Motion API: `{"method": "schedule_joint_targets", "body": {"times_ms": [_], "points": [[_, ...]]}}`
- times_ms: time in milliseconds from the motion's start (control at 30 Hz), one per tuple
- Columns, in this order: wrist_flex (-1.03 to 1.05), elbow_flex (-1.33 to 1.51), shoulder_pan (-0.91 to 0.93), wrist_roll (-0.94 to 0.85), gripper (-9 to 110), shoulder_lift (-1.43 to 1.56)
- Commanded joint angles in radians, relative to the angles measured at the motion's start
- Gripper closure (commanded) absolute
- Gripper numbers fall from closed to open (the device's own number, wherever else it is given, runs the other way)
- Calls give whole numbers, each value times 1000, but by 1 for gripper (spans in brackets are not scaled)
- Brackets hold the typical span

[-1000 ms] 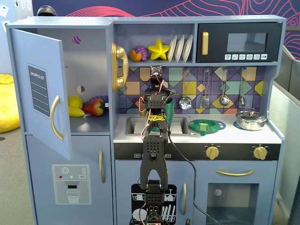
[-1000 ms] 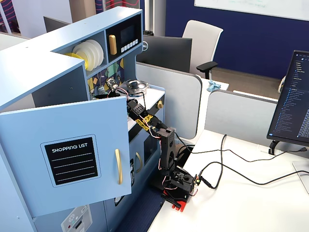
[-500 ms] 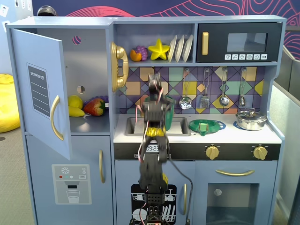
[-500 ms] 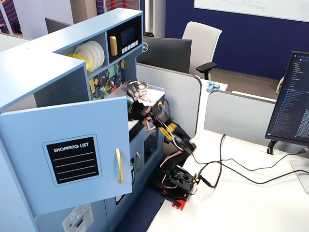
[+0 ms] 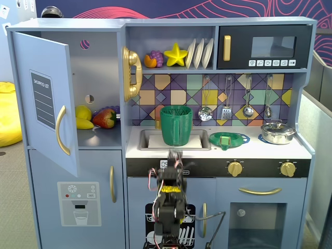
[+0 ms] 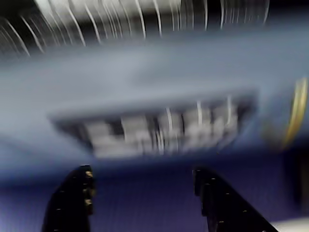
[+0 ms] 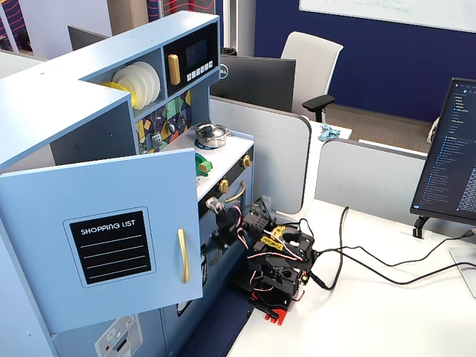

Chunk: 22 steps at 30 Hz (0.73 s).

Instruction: Pick up the green pineapple from the left cabinet and place it in the green recipient

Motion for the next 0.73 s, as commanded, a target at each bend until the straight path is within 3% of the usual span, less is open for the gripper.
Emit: {"method": "schedule_joint_targets", "body": {"times_ms": [0,467,700], "points": [[83,91,-34,89,90,110],[453,155,-86,163,90,241],[615,155,-28,-71,90,242]]}}
